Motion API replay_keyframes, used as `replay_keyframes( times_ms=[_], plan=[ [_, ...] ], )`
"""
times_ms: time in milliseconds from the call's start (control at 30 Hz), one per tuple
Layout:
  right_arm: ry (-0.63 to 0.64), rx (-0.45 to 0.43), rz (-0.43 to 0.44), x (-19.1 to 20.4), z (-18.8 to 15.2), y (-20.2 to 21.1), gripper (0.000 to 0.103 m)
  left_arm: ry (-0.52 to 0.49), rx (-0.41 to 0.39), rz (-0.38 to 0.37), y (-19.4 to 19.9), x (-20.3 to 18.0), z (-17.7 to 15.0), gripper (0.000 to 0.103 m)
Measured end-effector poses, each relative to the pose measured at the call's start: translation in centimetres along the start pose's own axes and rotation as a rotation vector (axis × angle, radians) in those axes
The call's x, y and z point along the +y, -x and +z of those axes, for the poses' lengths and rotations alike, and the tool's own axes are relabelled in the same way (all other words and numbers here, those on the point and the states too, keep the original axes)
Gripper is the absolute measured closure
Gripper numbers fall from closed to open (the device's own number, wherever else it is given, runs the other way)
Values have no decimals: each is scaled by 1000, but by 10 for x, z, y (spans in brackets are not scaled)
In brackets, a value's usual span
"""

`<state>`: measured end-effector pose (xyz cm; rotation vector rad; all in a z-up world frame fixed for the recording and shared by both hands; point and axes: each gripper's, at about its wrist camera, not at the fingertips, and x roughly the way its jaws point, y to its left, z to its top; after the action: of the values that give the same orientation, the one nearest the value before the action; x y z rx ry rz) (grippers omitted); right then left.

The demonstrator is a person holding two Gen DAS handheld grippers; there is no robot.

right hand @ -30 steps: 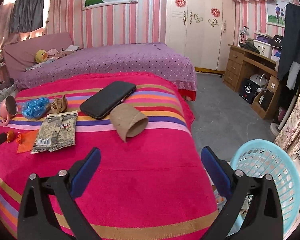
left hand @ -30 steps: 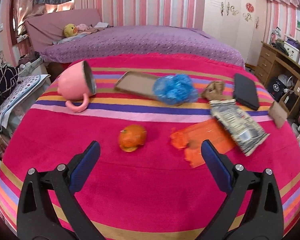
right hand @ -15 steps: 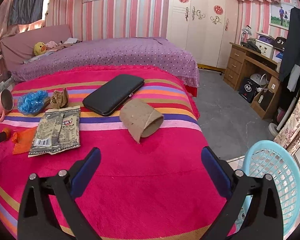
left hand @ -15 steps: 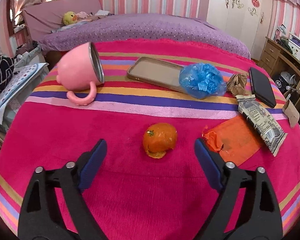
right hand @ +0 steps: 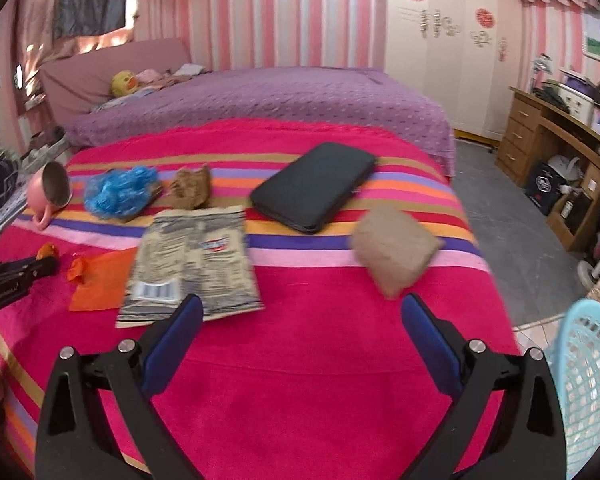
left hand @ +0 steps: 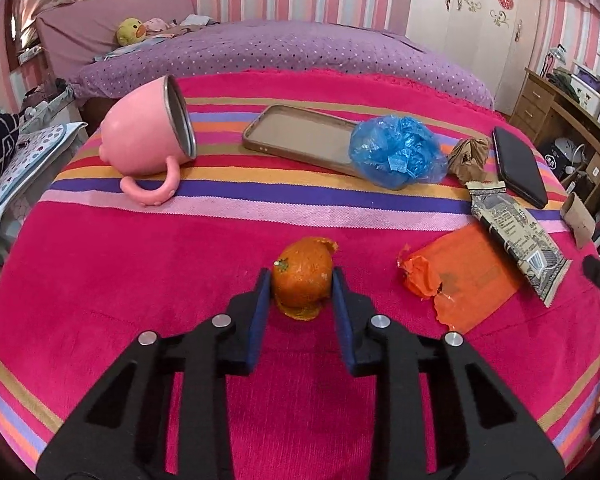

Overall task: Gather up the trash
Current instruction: 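Grasp the orange with the left tool while the right tool grasps the printed snack wrapper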

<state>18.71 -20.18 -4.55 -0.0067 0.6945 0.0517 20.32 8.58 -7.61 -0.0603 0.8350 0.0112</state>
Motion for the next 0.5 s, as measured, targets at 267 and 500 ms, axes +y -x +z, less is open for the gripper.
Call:
replay_keyframes(
  times_ms=[267,500],
  plan=[
    [74,82,79,36,8,-32,21,8,-37,21,16,1,-1,74],
    [102,126,122,44,6,-44,50,13,-35,25,16,2,0,74]
  ],
)
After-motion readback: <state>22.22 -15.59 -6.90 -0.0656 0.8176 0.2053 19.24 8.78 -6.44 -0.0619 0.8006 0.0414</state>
